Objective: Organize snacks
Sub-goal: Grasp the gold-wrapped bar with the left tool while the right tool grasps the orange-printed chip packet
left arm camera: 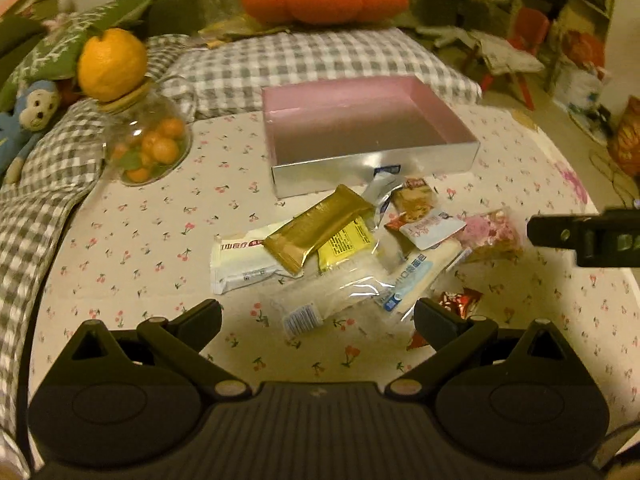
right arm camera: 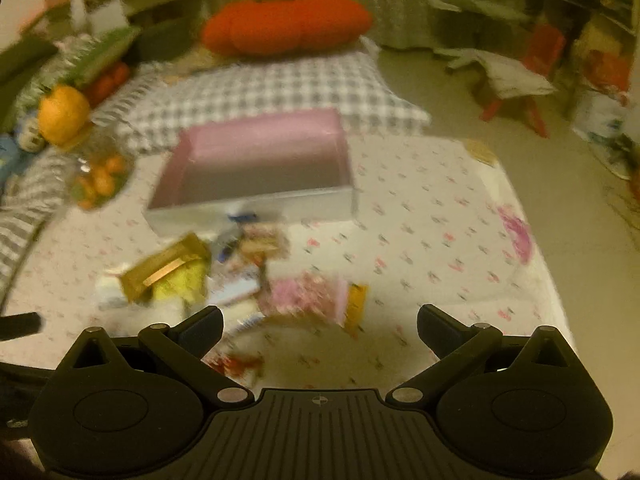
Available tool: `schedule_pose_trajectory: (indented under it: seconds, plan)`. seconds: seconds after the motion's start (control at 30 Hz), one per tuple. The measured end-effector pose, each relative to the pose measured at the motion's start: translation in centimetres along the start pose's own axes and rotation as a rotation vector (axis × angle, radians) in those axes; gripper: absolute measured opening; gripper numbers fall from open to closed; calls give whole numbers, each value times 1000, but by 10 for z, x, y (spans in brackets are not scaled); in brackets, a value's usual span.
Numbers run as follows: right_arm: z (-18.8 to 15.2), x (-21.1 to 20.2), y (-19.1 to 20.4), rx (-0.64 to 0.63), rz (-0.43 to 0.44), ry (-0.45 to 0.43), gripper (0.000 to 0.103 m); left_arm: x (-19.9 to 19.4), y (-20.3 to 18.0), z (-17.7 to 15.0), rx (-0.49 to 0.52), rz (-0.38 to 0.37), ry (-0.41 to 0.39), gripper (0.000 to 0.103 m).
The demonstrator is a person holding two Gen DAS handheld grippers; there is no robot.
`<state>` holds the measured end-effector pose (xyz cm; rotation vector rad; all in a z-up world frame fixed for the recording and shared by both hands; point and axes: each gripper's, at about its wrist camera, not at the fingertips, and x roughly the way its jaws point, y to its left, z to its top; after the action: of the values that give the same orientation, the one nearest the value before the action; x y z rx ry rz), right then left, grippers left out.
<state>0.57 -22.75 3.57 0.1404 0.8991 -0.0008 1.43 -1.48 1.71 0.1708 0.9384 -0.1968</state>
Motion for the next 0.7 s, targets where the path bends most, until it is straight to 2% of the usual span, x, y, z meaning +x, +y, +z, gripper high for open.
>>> schedule_pose_trajectory:
  seconds: [0.13,0.33,0.47,0.57,0.7]
  plan:
    - [13,12,-7,-23,114,92,103,11,7,14,27,-9,32,102]
    - [27,30,-12,-40,171,159,103,28,20,33,21,-91,79,102]
    - [31,48,-16,-39,182,222,103,42,22,40,84,-118,26,98]
    - [32,57,-13,-80,183,217,103,57,20,43,151,-121,10,92]
    - [33,67,-7,-125,234,177,103,75,21,45,230,-131,0,87]
